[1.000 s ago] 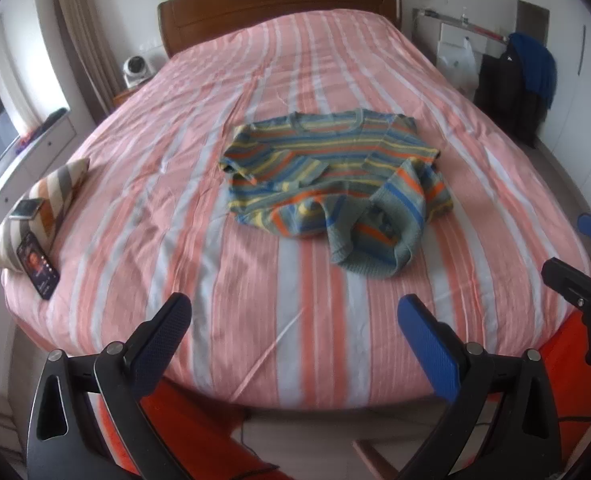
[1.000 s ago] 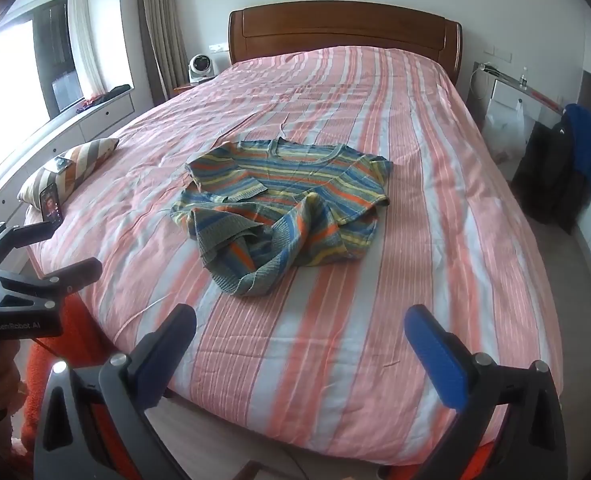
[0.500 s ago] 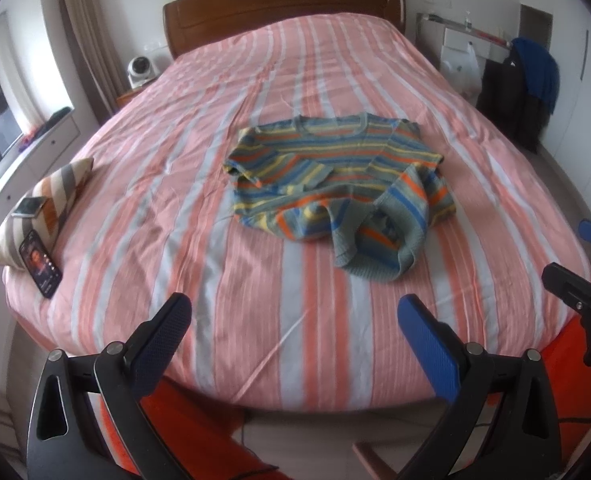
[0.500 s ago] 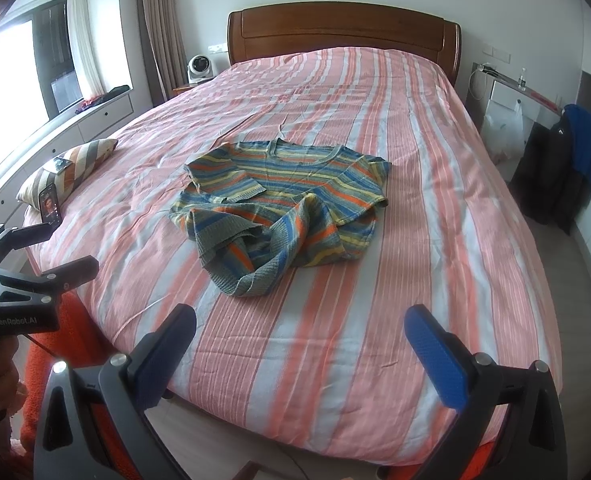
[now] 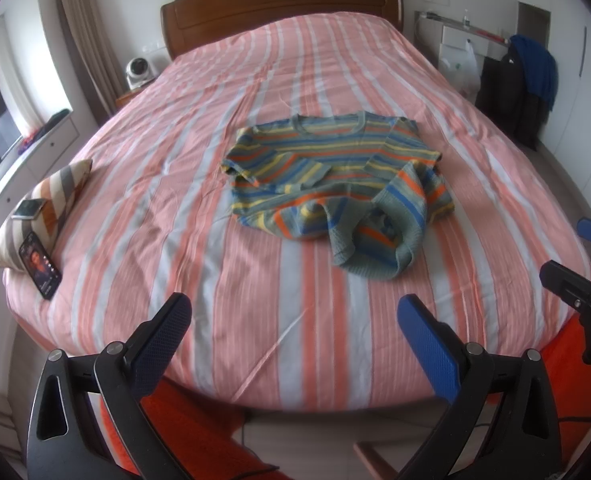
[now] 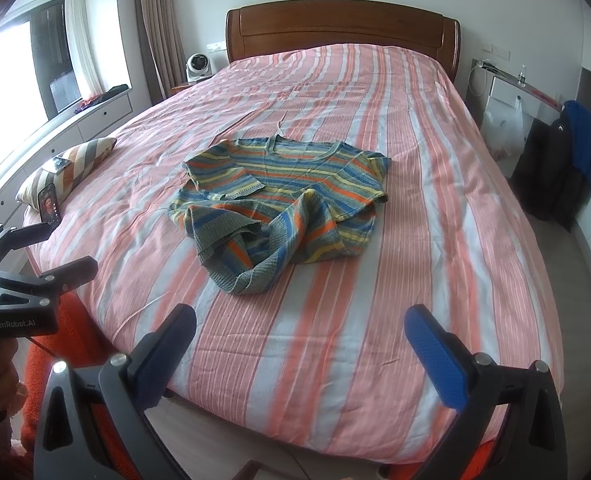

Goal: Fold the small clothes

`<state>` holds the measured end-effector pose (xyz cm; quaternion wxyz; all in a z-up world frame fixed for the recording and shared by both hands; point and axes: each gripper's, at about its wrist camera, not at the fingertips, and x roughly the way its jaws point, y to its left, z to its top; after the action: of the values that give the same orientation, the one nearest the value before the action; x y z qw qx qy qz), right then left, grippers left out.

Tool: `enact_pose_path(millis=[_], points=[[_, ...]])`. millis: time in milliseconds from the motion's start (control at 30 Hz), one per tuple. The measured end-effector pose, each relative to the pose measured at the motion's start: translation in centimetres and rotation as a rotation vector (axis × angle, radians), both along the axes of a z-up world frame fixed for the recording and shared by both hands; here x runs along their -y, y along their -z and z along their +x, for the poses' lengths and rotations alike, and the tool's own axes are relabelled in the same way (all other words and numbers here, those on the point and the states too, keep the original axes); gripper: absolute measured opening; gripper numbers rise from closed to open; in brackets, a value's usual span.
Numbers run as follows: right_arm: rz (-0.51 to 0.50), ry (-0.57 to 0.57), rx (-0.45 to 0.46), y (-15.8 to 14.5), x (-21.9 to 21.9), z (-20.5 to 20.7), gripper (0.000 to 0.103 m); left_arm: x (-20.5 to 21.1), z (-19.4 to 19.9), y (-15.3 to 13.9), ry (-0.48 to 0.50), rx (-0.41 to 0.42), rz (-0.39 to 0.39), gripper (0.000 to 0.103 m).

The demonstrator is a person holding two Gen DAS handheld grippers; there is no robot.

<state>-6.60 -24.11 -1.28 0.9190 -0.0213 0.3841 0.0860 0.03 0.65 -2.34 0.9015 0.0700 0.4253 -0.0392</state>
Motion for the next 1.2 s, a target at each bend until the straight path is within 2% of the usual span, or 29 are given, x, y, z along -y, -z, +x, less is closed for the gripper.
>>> enact_pose_path(millis=[100,633,767,1200], points=[[-0.035,0.000,0.025,-0.02,-0.03,-0.02,0.103,0.01,0.01,-0.01,0.000,0.002,0.001,0.103],[-0.049,0.009,0.031,0.34,0.18,0.07,0.103,0.09,-0.07,0.02,0.000,0.001,0.004,0.103],[-0.017,0.009,-0.002,0.59,-0.02,0.32,0.103,0.05,-0.07,-0.01,0.000,0.001,0.001,0.103],[-0.014,0.011,-0.002,0.70,-0.12,0.41,0.103,0.15,-0.30,0.34,-0.001,-0.001,0.006,0.103]])
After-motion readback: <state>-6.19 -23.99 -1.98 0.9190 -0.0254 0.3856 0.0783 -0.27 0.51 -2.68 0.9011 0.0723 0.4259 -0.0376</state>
